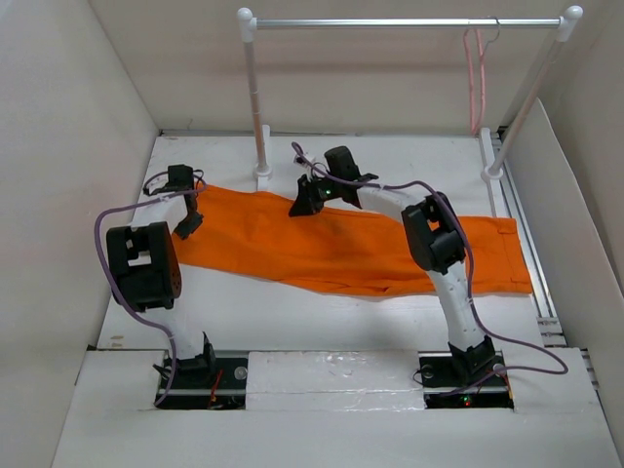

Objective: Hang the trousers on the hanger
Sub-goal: Fold the trousers at the center of the board.

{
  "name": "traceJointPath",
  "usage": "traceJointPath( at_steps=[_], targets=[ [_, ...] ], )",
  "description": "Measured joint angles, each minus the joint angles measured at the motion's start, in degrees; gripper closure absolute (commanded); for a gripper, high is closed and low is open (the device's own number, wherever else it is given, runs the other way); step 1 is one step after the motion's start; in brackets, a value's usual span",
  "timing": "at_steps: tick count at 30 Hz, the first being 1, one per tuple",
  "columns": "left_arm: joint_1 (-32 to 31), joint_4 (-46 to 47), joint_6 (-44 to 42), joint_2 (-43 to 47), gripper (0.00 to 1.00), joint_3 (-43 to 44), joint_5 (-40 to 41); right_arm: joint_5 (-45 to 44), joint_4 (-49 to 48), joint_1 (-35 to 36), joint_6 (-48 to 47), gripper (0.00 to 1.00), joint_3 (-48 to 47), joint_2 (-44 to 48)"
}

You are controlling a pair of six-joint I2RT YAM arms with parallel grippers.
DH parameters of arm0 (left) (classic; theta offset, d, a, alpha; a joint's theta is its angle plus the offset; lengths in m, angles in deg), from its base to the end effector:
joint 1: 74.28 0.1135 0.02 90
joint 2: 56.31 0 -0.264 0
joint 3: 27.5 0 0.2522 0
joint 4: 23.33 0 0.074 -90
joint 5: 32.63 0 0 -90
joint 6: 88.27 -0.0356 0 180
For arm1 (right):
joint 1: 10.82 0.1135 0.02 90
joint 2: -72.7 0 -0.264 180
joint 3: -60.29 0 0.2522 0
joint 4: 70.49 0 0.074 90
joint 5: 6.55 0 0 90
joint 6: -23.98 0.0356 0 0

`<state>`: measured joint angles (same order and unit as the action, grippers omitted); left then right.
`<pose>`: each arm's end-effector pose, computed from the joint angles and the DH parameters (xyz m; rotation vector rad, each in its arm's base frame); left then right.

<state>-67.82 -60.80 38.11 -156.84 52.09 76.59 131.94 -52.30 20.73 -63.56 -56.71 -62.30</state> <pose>0.3566 0.0522 0.1913 -1.0316 2.2995 0.2280 0.4337 0.2976 0.1646 -1.0259 1.9777 1.2577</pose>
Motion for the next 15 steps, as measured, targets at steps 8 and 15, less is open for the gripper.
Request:
traceJointPath(
  at_steps=[8, 15],
  targets=[
    [0.0, -2.1, 0.8, -1.4, 0.81, 1.5, 4.5, -5.4, 5.8, -1.0, -3.4, 1.00, -4.8, 2.3],
    [0.0, -3.6, 1.5, -1.8, 0.81, 1.6, 8.0, -13.7, 10.2, -1.2, -6.1, 0.74, -12.3, 0.8]
  ],
)
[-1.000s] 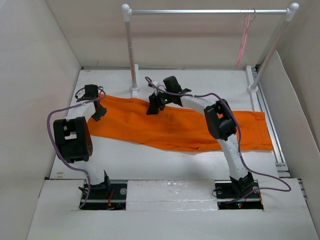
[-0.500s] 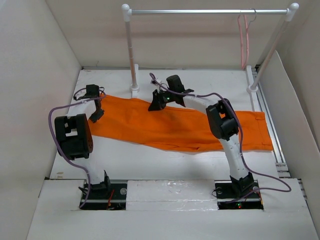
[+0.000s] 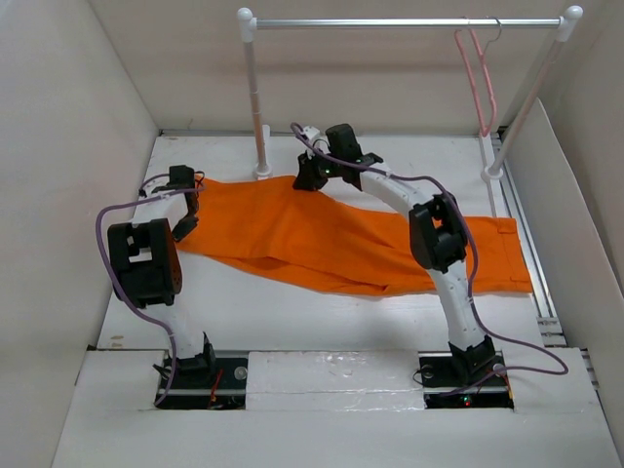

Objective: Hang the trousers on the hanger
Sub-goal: Fold the trousers at the center of the board.

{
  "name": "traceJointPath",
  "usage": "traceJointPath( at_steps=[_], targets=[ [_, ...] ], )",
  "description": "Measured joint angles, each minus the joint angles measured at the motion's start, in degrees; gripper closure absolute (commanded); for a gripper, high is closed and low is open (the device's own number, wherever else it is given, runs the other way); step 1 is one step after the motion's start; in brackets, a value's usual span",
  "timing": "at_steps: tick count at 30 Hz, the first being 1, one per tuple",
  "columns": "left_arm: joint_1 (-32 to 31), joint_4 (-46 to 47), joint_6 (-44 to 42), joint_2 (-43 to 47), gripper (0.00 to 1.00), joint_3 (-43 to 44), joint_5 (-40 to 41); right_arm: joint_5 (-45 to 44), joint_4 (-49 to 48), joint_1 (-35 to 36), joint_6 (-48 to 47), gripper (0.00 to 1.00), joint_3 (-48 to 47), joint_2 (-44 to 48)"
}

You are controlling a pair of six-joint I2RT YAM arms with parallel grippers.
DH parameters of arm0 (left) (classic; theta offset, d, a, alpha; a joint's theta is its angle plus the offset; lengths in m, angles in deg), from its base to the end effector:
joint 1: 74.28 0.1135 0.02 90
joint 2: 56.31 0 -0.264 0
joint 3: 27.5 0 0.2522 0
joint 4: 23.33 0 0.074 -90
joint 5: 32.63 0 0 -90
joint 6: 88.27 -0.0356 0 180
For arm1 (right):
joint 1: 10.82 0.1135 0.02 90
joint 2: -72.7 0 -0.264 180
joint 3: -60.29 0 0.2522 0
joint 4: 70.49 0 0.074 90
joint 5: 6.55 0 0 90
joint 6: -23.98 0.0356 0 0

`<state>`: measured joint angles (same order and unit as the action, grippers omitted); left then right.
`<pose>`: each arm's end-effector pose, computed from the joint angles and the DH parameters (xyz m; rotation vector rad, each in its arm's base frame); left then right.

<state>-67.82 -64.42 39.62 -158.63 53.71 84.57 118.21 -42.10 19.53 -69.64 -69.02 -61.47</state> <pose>0.3568 0.0568 0.1871 -1.0914 2.2779 0.4182 0.4571 0.2912 0.2249 -0.9728 1.9443 0.9204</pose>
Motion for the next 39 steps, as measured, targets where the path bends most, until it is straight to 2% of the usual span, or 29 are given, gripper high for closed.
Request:
traceJointPath(
  at_steps=[1, 3, 4, 7, 11, 13, 14, 15, 17, 22, 25, 31, 34, 39],
  targets=[
    [0.0, -0.5, 0.2, 0.0, 0.80, 0.2, 0.8, -0.6, 0.0, 0.0, 0.0, 0.61, -0.9, -0.9],
    [0.5, -1.3, 0.7, 0.0, 0.81, 0.5, 2.1, -1.7, 0.0, 0.0, -0.3, 0.52, -1.4, -2.6],
    [0.9, -1.6, 1.0, 0.0, 0.80, 0.7, 2.4, -2.3, 0.4, 0.1, -0.5, 0.43, -1.4, -3.3],
    [4.2, -2.5, 1.6, 0.3, 0.76, 1.4, 2.2, -4.3, 3.5, 0.2, -1.0, 0.37, -1.4, -4.3],
    [9.7, -2.7, 2.0, 2.5, 0.68, 1.6, 1.1, -6.5, 7.0, 0.2, -2.1, 0.36, -1.7, -3.5],
    [10.5, -2.6, 1.9, 3.8, 0.66, 1.6, -0.1, -8.0, 8.0, 0.3, -2.9, 0.36, 0.0, -1.1],
    [10.5, -2.4, 1.7, 4.3, 0.61, 1.6, -1.0, -8.8, 8.0, 0.4, -3.3, 0.35, 2.1, 1.1],
    [10.4, -2.1, 1.3, 4.6, 0.57, 1.6, -1.9, -9.4, 8.1, 0.4, -3.8, 0.36, 5.0, 4.0],
    [10.2, -1.7, 0.9, 4.7, 0.57, 1.6, -4.0, -10.6, 8.3, 0.7, -4.2, 0.36, 10.5, 10.3],
    [10.4, -1.3, 0.0, 3.8, 0.57, 1.5, -9.2, -11.2, -0.2, 2.5, -2.7, 0.38, 31.7, 29.7],
    [12.3, 0.2, 0.1, 3.8, 0.57, 0.4, -13.9, -10.6, -4.5, 5.5, -1.0, 0.38, 42.6, 36.5],
    [19.6, 5.5, 0.0, 3.2, 0.60, -4.4, -22.2, -8.8, -6.3, 12.2, -0.2, 0.38, 54.6, 38.8],
    [19.9, 7.5, -0.3, 2.2, 0.67, -5.8, -25.3, -7.9, -6.1, 13.0, -0.2, 0.39, 55.9, 39.1],
    [19.4, 10.5, -0.5, 1.6, 0.69, -6.0, -27.4, -7.7, -6.2, 12.6, -0.6, 0.39, 55.7, 40.6]
  ],
)
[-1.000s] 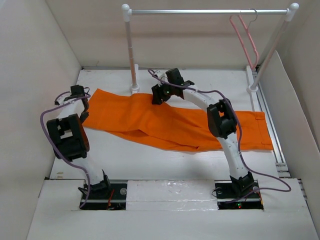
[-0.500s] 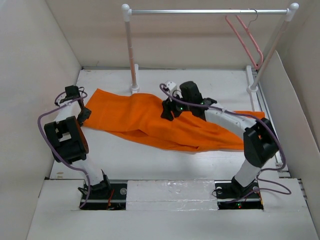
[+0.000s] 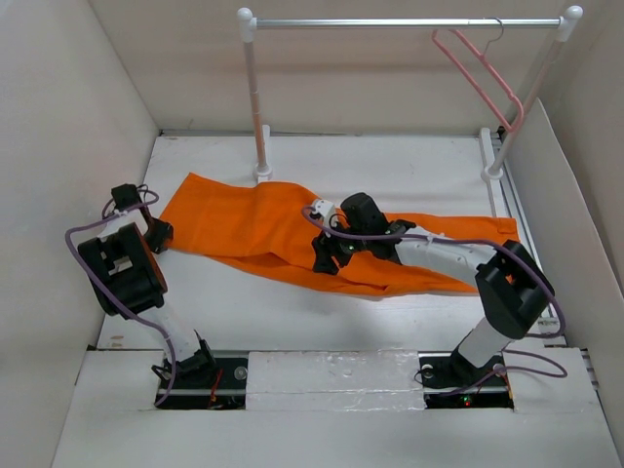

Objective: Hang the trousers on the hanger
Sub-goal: Fold the trousers at the center of the board.

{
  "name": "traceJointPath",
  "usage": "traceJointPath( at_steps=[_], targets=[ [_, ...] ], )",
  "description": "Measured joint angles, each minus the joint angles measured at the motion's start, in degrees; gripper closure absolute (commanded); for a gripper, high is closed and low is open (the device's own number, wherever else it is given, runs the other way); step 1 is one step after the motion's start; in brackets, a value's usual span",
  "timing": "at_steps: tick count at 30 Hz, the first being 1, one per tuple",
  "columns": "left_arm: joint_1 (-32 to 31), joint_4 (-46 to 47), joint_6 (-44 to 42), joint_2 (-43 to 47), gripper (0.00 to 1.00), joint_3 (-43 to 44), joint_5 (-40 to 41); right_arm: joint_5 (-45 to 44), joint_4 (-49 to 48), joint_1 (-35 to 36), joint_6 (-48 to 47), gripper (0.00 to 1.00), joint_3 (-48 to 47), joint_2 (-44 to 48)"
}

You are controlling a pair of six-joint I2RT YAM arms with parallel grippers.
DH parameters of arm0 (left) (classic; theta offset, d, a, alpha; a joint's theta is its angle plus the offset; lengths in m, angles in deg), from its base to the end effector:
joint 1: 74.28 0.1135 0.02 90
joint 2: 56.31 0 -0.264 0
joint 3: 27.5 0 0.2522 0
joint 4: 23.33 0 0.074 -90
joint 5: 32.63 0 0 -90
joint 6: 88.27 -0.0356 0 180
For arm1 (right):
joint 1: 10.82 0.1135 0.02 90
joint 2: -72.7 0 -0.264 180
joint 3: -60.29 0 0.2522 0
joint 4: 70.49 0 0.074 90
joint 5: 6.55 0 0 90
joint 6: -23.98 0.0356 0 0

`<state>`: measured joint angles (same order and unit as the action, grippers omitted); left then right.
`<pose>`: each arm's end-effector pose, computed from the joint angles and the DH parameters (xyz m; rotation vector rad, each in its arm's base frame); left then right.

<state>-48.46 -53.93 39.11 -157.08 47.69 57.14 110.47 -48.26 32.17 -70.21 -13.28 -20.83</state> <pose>0.3222 0.1557 0.1729 -1.3366 2.1757 -0.0833 0.2462 0.2516 0.2199 -1.1742 2.0612 0.8818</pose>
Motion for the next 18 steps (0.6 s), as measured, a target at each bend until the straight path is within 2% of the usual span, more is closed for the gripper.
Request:
traceJointPath(
  at_steps=[2, 3, 4, 13, 18],
  targets=[
    [-0.1, 0.7, 0.0, -0.3, 0.72, 0.1, -0.3, 0.0, 0.0, 0.0, -0.1, 0.39, -0.1, 0.6],
    [-0.1, 0.9, 0.0, -0.5, 0.89, 0.3, -0.4, 0.0, 0.0, 0.0, -0.2, 0.39, -0.1, 1.0],
    [-0.1, 1.0, 0.1, -0.9, 1.00, 0.5, -0.5, 0.0, 0.0, 0.0, -0.2, 0.39, -0.1, 1.2],
    [-0.2, -0.6, -0.2, -1.1, 1.00, 3.0, -1.0, -0.1, 1.5, 0.2, -1.2, 0.39, -0.1, 4.2],
    [-0.3, -3.0, -1.1, 0.4, 1.00, 9.9, 0.3, -0.2, 2.6, 0.1, -1.8, 0.39, -0.1, 4.4]
  ],
)
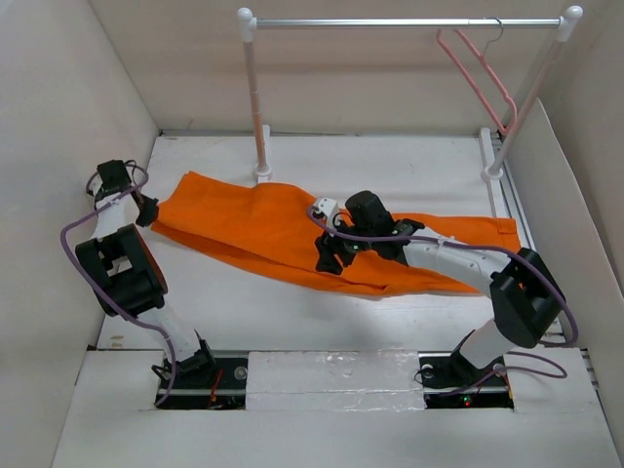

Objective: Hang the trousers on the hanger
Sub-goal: Fold the trousers at the center of the board.

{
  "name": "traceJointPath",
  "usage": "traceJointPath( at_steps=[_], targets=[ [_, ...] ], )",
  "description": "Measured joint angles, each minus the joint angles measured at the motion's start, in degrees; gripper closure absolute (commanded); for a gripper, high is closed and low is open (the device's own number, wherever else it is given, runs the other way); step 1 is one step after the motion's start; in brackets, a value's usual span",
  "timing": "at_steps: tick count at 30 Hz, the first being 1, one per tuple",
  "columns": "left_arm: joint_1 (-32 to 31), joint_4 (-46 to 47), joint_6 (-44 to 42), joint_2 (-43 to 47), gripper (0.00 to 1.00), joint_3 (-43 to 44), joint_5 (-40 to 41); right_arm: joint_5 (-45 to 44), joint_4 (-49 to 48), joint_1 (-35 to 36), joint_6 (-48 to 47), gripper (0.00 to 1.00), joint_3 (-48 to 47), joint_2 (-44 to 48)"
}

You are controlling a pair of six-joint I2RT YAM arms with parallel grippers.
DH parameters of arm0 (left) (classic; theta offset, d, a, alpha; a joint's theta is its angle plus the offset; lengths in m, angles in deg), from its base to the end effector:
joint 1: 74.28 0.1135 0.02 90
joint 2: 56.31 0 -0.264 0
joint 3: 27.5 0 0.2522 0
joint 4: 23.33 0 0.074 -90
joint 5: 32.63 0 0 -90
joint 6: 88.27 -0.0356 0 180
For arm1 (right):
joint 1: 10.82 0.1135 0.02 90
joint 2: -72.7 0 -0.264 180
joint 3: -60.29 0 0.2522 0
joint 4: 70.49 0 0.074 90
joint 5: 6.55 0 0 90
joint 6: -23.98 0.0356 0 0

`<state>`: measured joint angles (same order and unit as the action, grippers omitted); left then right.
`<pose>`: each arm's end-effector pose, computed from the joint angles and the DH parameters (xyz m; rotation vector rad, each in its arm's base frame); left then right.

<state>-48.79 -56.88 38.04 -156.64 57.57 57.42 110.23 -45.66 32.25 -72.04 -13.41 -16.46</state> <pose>0.3455 0.1648 0.2244 -1.2454 2.0802 -0.0848 0.2373 0.2438 0.2418 -1.1959 2.0032 0.8647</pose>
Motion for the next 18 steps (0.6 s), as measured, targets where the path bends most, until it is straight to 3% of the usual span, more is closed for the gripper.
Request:
traceJointPath(
  at_steps=[6, 12, 14, 15, 16, 17, 18],
  targets=[
    [-0.1, 0.3, -1.0, -0.5, 1.00, 6.1, 2.5, -1.3, 2.8, -1.3, -0.4, 0.39, 0.8, 1.8],
    [-0.3, -0.9, -0.8, -7.6, 1.00, 7.6, 6.2, -3.8, 6.8, -4.8, -0.4, 0.38, 1.3, 7.2],
    [-0.3, -2.4, -0.2, -9.5, 0.93, 7.4, 8.4, -5.2, 8.5, -6.8, -0.4, 0.38, 1.3, 9.2],
    [-0.3, -3.3, 0.1, -10.0, 0.85, 7.2, 9.4, -6.1, 9.3, -8.0, -0.3, 0.39, 1.3, 10.2],
    [-0.3, -3.7, 0.3, -10.0, 0.78, 7.2, 9.7, -7.0, 10.0, -9.5, -0.2, 0.42, 1.4, 11.3],
    [-0.3, -5.0, 0.8, -10.0, 0.77, 7.2, 10.9, -7.8, 10.4, -11.0, -0.1, 0.42, 1.7, 12.3],
    [-0.3, -5.7, 1.1, -9.6, 0.77, 7.2, 11.2, -8.6, 10.5, -12.6, 0.1, 0.57, 2.4, 13.4]
  ],
)
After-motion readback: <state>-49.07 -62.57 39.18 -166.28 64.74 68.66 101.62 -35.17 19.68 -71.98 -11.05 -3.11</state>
